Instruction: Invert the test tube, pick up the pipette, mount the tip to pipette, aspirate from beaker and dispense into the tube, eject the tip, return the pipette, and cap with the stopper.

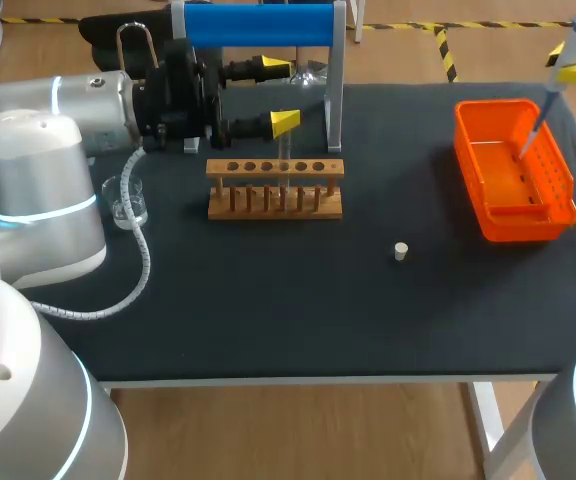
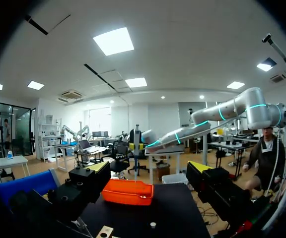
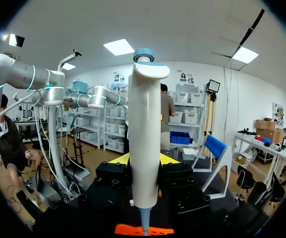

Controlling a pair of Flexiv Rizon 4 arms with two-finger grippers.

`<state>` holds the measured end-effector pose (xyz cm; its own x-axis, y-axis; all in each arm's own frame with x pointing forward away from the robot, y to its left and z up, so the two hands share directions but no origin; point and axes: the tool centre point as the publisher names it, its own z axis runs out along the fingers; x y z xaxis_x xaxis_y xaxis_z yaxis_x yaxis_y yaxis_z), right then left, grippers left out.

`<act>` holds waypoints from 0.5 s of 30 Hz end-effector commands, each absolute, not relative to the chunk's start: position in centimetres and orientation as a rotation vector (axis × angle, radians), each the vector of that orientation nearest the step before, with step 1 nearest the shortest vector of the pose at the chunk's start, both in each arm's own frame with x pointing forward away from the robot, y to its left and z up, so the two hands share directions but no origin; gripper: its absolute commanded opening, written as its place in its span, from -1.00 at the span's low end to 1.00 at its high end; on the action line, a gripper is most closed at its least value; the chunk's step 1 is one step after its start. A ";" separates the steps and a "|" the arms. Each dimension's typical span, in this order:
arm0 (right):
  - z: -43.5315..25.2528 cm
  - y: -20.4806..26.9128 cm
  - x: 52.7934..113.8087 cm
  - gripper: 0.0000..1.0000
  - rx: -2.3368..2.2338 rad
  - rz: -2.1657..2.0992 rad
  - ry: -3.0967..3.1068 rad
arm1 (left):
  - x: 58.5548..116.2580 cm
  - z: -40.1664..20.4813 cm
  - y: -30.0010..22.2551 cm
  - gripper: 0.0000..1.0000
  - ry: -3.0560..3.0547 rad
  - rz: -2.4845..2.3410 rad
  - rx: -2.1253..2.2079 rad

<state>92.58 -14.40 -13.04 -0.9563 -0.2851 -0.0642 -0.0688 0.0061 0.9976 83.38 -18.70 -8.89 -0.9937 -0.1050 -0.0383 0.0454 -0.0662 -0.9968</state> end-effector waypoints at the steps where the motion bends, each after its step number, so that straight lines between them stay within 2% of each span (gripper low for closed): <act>1: -13.5 -15.3 93.7 -1.00 0.386 -2.071 -2.097 | 83.3 -9.0 -18.7 1.00 2.070 -2.223 -0.065; 15: -14.1 -16.1 94.3 -1.00 0.327 -2.100 -2.119 | 83.3 -9.0 -18.7 1.00 2.070 -2.223 -0.065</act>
